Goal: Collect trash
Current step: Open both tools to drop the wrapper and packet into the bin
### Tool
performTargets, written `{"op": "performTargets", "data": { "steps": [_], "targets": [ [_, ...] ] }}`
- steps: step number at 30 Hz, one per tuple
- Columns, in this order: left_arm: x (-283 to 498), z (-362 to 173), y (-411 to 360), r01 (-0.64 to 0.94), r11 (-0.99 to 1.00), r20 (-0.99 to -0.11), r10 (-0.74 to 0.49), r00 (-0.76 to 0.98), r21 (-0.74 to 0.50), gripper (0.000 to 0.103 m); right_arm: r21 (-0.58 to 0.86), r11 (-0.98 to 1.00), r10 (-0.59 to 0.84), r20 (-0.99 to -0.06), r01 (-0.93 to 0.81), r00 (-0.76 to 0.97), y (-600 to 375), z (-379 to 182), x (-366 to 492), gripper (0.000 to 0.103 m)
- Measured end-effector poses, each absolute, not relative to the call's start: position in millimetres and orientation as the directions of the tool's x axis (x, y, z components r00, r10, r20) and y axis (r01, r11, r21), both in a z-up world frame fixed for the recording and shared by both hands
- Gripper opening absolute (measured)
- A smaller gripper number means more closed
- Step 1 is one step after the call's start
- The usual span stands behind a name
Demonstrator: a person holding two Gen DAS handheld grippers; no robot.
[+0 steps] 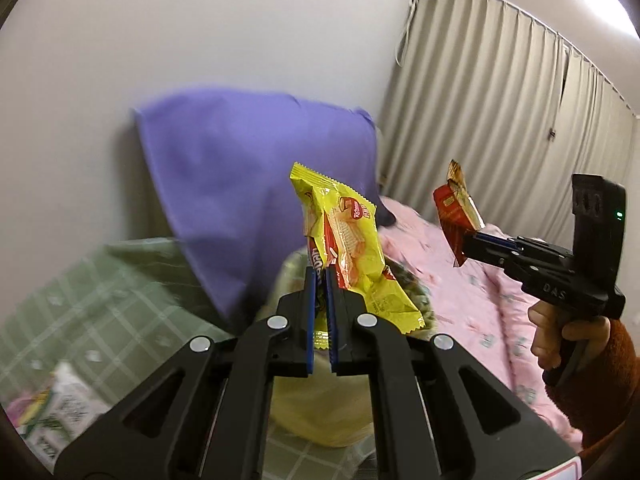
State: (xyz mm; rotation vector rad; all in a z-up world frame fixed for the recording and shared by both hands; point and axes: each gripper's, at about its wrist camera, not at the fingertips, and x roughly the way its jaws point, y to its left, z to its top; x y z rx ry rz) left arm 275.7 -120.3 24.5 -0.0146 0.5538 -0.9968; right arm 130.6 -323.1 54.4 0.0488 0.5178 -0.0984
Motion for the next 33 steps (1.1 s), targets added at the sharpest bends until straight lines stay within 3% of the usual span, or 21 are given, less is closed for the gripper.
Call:
{"op": "performTargets", "data": {
  "steps": [9,18,21,22,24,25,33],
  "targets": [
    [311.2,-29.6,-196.3,0.793,0.515,-0.590,-0.766,0.257,-0.324,0.005,0.026,0.990,-0.095,-0.607,0.140,0.789,-349.9,12.3,167.7,0.016],
    [312.9,-50.3,-201.1,0.790,0.516,-0.616,-0.752,0.234,-0.330,0.006,0.061,0.987,-0.075,-0.653,0.151,0.753,-350.6,-26.0,188.8,0.017],
    [313.0,-52.1,-198.5,0.779,0.525,-0.621,-0.749,0.232,-0.342,0.016,0.062,0.982,-0.092,-0.666,0.178,0.740,-351.7,-31.9,191.4,0.019],
    [312.9,-51.9,-196.9,0.775,0.528,-0.619,-0.750,0.233,-0.347,0.023,0.069,0.981,-0.091,-0.670,0.184,0.737,-353.0,-34.1,191.7,0.020],
    [311.1,-50.7,-192.7,0.765,0.538,-0.611,-0.752,0.247,-0.354,0.029,0.083,0.979,-0.081,-0.679,0.186,0.730,-356.3,-36.5,191.3,0.033],
    [311.1,-49.1,-191.1,0.762,0.545,-0.609,-0.750,0.256,-0.351,0.031,0.088,0.979,-0.076,-0.682,0.185,0.727,-356.4,-38.0,190.1,0.035],
    [296.4,-28.0,-142.3,0.698,0.614,-0.547,-0.750,0.371,-0.369,0.048,0.078,0.984,-0.068,-0.671,0.161,0.738,-347.5,-37.3,176.0,0.035]
  ]
}}
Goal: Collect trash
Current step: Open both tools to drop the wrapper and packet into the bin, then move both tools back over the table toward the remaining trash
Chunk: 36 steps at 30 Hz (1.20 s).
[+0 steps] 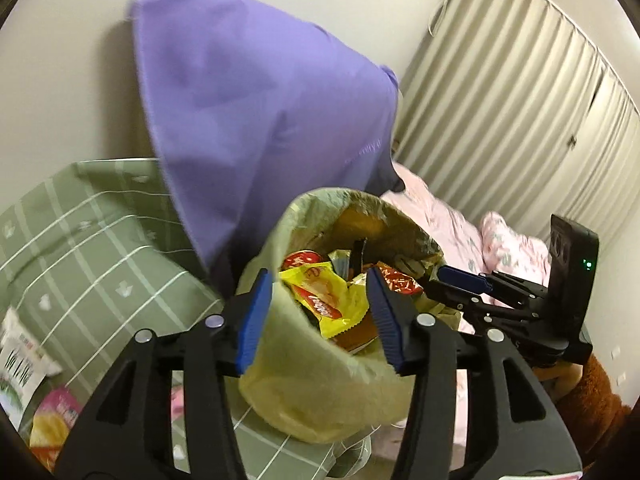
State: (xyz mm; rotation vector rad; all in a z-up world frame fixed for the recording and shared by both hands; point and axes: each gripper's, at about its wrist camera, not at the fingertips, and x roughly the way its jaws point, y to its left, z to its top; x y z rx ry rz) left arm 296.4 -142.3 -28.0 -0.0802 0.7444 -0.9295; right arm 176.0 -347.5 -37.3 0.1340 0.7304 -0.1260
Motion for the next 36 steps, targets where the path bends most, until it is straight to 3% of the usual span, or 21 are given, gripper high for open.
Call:
{"op": "performTargets", "data": {
  "steps": [4,10,21,23,26,31,36],
  "targets": [
    [283.7,-27.1,-103.0,0.657,0.677,-0.548,-0.705,0.450,-0.331,0.051,0.102,0.985,-0.044,-0.634,0.140,0.772,-340.0,-27.5,167.4,0.035],
    [276.3,-41.0,-26.7,0.517,0.823,-0.587,-0.544,0.600,-0.235,0.052,0.144,0.987,0.026,-0.565,0.068,0.824,-311.4,-11.6,166.5,0.035],
    [269.4,-77.4,116.8,0.092,0.967,-0.655,-0.230,0.720,-0.238,0.052,0.179,0.976,0.206,-0.550,-0.127,0.810,-245.4,-20.0,188.1,0.036],
    [264.2,-82.5,134.0,0.043,0.966,-0.662,-0.207,0.720,-0.255,0.053,0.199,0.966,0.250,-0.554,-0.166,0.794,-232.6,-25.0,194.8,0.037],
    [257.6,-90.2,149.8,-0.004,0.966,-0.672,-0.177,0.719,-0.259,0.054,0.211,0.950,0.311,-0.560,-0.230,0.768,-211.2,-32.3,204.8,0.049],
    [249.6,-99.8,160.9,-0.021,0.967,-0.682,-0.163,0.713,-0.253,0.055,0.220,0.924,0.381,-0.575,-0.312,0.724,-182.6,-43.7,215.6,0.050],
    [252.1,-109.1,171.2,-0.007,0.973,-0.677,-0.157,0.719,-0.232,0.060,0.247,0.893,0.447,-0.594,-0.376,0.669,-161.8,-57.9,225.9,0.058]
  ]
}}
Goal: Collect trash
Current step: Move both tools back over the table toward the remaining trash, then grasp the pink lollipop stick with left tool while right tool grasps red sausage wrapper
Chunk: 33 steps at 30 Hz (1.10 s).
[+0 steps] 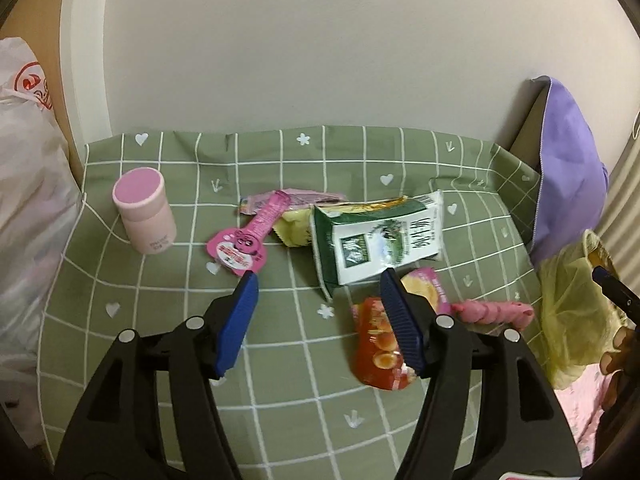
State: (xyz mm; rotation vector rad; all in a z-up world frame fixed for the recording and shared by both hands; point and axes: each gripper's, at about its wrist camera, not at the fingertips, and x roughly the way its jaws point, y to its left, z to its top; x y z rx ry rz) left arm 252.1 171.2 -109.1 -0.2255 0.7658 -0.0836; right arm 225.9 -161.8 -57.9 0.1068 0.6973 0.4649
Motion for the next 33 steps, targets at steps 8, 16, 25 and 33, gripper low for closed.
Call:
{"op": "performTargets", "data": {
  "steps": [8,16,25,33],
  "targets": [
    [304.0,-136.4,196.5,0.007,0.993,-0.709,-0.087,0.700,-0.115,0.060,0.250,0.866,0.477,-0.669,-0.432,0.570,-136.5,-75.7,234.6,0.059],
    [341.1,-168.8,208.5,-0.011,0.998,-0.783,-0.047,0.620,-0.068,0.060,0.204,0.885,0.424,-0.723,-0.418,0.545,-139.2,-89.0,226.5,0.059],
    [316.5,-162.7,212.0,-0.068,0.989,-0.794,-0.064,0.605,-0.131,0.048,0.174,0.909,0.379,-0.725,-0.380,0.576,-129.7,-96.1,237.9,0.059],
    [242.6,-166.7,201.6,-0.121,0.959,-0.803,-0.143,0.578,-0.257,0.049,0.167,0.852,0.435,-0.755,-0.497,0.491,-74.2,-116.6,251.5,0.059]
  ]
}}
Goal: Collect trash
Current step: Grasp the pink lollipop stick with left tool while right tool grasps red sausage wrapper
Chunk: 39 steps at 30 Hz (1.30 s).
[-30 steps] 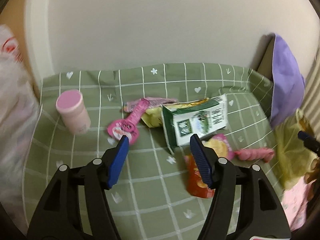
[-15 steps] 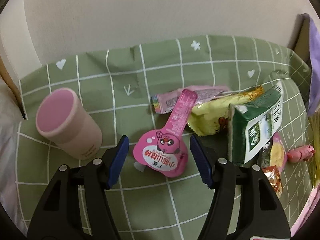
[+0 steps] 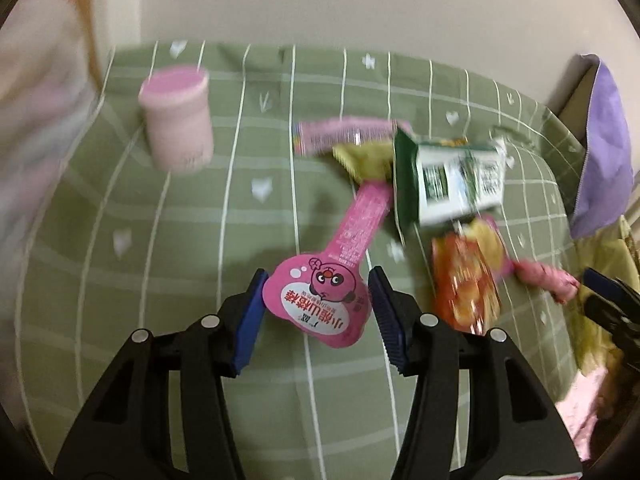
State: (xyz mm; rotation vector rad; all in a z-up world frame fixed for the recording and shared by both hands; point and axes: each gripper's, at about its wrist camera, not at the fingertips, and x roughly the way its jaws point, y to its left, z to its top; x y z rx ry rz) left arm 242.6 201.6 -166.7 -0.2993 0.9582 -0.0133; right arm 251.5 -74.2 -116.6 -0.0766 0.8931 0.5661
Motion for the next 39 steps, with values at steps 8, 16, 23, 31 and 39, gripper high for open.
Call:
{"op": "performTargets", "data": {
  "steps": [8,16,23,31,39],
  "targets": [
    [195.5,-140.4,212.8,-0.181,0.959,-0.780,-0.061,0.622,-0.219,0.054,0.176,0.721,0.523,-0.772,-0.670,0.360,-7.5,-143.6,268.6,0.059],
    [164.8,-126.5,238.6,-0.271,0.945,-0.777,0.029,0.629,-0.184,0.055,0.149,0.683,0.518,-0.789,-0.715,0.330,36.5,-173.2,280.3,0.056],
    [165.2,-135.5,241.7,-0.275,0.940,-0.792,0.008,0.611,-0.202,0.055,0.190,0.692,0.536,-0.781,-0.697,0.319,25.4,-167.0,268.9,0.028],
    [179.7,-133.4,230.6,-0.215,0.949,-0.774,-0.046,0.632,-0.232,0.060,0.209,0.721,0.559,-0.739,-0.660,0.376,-6.5,-135.8,249.7,0.022],
    [205.3,-148.8,222.8,-0.184,0.948,-0.797,-0.101,0.596,-0.258,0.060,0.185,0.785,0.517,-0.722,-0.591,0.460,-45.2,-114.5,243.0,0.021]
  ]
}}
